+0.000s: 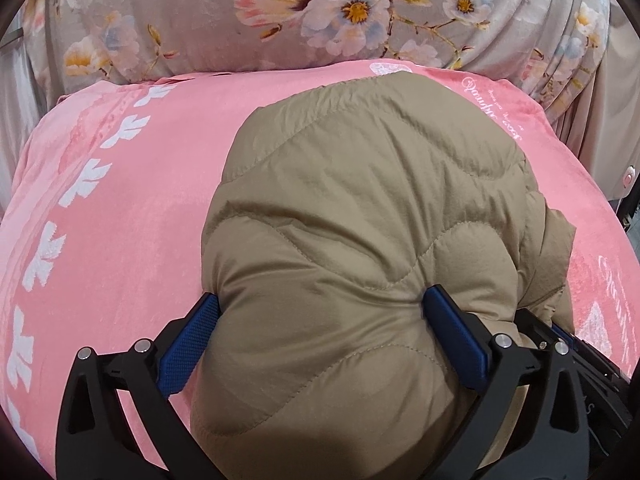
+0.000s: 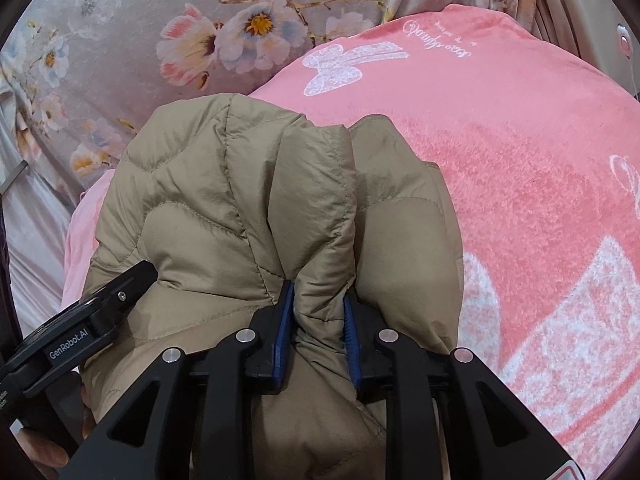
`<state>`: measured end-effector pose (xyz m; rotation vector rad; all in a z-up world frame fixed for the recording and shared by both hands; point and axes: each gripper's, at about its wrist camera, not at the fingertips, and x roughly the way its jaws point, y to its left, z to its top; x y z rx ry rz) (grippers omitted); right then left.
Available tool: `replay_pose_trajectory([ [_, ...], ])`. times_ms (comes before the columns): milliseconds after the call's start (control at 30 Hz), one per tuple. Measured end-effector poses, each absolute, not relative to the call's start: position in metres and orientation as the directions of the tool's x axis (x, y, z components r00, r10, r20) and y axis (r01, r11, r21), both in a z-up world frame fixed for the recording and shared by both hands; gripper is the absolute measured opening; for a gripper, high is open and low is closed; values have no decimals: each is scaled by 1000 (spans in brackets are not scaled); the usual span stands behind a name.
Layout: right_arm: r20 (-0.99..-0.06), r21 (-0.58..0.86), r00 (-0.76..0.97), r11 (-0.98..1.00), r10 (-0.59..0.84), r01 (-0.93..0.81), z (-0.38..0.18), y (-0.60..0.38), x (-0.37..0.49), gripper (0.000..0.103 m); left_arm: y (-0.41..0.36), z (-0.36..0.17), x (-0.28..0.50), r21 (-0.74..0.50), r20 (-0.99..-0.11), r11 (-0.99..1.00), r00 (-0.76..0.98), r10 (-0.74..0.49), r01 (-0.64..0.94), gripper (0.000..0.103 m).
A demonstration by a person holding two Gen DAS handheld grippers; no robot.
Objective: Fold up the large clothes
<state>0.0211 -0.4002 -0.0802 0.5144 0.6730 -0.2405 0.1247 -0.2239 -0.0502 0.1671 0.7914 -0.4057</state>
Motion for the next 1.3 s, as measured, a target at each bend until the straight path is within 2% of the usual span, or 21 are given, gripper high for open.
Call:
replay_pose_trajectory([
  [533,-621,362,781,856,-74,369,-85,-396,18,19,-231,-61,120,61,-676,915,691,-257,400,98],
  [667,-642,357,765,864,-50,356,-80,-397,20,22,-231,-60,119,67,-677,913,691,-255,403,98],
  [767,-679,309,729,869,-83,387,-61,-395,8,26,-229,-55,113,73,-683,903,681,-264,423,98],
  [900,-663,179,722,895,-197,408,-37,-377,-30,28,-223,-44,97,99,-698,903,676,-235,417,98],
  [933,-664,154,719,904,-204,399,-33,-371,-38,28,-223,-42,93,104,-701,902,675,-232,418,98],
  [1067,-696,104,696,934,-177,342,-34,-348,-57,16,-217,-36,72,122,-715,888,659,-232,444,98],
  [1300,-744,85,648,939,-163,333,-53,-340,-59,16,-201,-37,52,85,-759,876,601,-251,474,98],
])
